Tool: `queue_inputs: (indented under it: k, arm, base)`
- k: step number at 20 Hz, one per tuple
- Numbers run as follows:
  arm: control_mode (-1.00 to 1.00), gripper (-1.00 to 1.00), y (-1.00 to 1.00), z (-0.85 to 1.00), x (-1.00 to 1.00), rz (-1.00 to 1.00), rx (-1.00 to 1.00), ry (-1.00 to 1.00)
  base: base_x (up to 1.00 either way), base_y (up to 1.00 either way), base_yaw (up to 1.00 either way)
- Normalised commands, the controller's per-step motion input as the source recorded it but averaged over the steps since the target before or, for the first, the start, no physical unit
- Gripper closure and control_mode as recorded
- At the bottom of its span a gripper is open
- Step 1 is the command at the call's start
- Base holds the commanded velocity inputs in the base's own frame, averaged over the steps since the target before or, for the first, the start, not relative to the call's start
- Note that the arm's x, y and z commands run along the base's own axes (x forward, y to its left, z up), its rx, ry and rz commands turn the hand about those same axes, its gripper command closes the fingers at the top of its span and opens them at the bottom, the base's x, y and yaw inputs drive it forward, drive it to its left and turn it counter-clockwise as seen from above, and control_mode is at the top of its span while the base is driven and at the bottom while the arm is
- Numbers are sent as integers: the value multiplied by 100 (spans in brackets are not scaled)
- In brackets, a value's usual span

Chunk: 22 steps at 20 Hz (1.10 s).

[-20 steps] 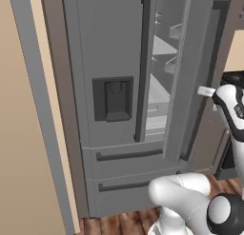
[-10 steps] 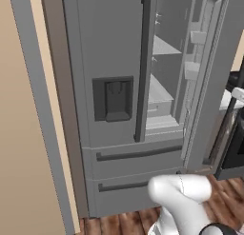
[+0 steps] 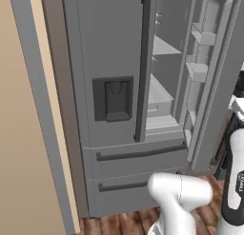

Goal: Take the cakes from the fridge and place them on the empty tray on the dining counter.

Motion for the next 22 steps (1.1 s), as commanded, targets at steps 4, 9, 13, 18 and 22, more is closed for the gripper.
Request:
queue_inputs:
  k: [4, 9, 13, 18, 22]
  arm:
    - [-100, -100, 100, 14, 11, -14, -26, -7]
    - [-100, -100, 97, 0, 53, -3, -13, 8]
    - [-100, -100, 78, -7, 83, 2, 0, 20]
    - [-100, -100, 25, -33, 71, -1, 0, 9]
    - [-100, -100, -16, -21, 31, -17, 0, 0]
  base:
    - [0, 0, 0]
    - [0, 0, 0]
    - [0, 0, 0]
    - [0, 0, 0]
    - [0, 0, 0]
